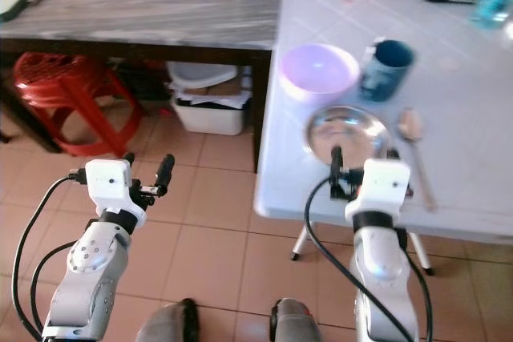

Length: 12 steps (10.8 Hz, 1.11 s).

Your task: Setting the table

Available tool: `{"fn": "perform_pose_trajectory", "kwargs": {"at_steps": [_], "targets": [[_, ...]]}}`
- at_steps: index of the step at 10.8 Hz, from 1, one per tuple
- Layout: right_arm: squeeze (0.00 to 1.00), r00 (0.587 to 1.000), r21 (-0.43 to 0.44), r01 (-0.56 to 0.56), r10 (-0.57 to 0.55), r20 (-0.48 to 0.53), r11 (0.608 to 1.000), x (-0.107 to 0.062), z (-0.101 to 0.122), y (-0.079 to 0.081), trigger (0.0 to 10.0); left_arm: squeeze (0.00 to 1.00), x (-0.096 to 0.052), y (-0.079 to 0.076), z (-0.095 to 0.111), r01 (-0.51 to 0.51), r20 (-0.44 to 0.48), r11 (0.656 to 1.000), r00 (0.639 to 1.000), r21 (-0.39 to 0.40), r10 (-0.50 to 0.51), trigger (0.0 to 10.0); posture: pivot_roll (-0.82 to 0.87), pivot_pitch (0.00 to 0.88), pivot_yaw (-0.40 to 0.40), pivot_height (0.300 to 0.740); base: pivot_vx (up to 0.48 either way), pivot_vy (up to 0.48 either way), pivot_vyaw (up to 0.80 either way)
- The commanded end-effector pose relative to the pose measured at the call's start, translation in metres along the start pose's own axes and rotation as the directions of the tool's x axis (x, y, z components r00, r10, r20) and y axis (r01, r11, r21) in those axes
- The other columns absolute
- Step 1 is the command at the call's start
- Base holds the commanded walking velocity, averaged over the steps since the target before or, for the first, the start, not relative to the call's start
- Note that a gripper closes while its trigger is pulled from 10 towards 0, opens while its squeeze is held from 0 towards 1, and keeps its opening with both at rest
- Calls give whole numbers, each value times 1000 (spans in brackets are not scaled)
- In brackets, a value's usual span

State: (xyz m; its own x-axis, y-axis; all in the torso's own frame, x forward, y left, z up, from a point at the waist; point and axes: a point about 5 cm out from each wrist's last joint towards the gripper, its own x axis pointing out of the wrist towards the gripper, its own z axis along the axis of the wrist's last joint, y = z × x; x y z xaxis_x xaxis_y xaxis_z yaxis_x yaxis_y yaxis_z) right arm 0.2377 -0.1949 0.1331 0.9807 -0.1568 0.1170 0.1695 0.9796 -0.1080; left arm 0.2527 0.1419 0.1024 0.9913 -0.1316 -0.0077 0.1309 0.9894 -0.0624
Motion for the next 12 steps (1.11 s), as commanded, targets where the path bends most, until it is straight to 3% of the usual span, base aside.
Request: {"fn": "perform_pose_trajectory", "kwargs": {"at_steps": [1, 6, 9, 12], "targets": [[0, 1000, -1, 1, -1, 13, 1000, 0, 5, 0, 10000, 0, -1, 0, 0, 2, -4, 1000, 1000, 7, -2, 10000, -80, 166, 46, 740, 0, -281, 0], [0, 999, -15, 30, -30, 15, 999, 6, 6, -10, 10000, 0, -1, 0, -1, -2, -12, 1000, 1000, 12, 2, 10000, -82, 167, 45, 740, 0, 0, 0], [0, 999, -14, 36, -35, 14, 999, 6, 5, -11, 10000, 0, -1, 1, -2, -7, -16, 1000, 1000, 10, 8, 10000, -79, 167, 44, 740, 0, -246, 0], [0, 999, -18, 31, -31, 16, 999, 5, 6, -10, 10000, 0, -1, 1, 0, -10, -13, 1000, 1000, 4, 10, 10000, -81, 168, 43, 740, 0, -480, 0]]}}
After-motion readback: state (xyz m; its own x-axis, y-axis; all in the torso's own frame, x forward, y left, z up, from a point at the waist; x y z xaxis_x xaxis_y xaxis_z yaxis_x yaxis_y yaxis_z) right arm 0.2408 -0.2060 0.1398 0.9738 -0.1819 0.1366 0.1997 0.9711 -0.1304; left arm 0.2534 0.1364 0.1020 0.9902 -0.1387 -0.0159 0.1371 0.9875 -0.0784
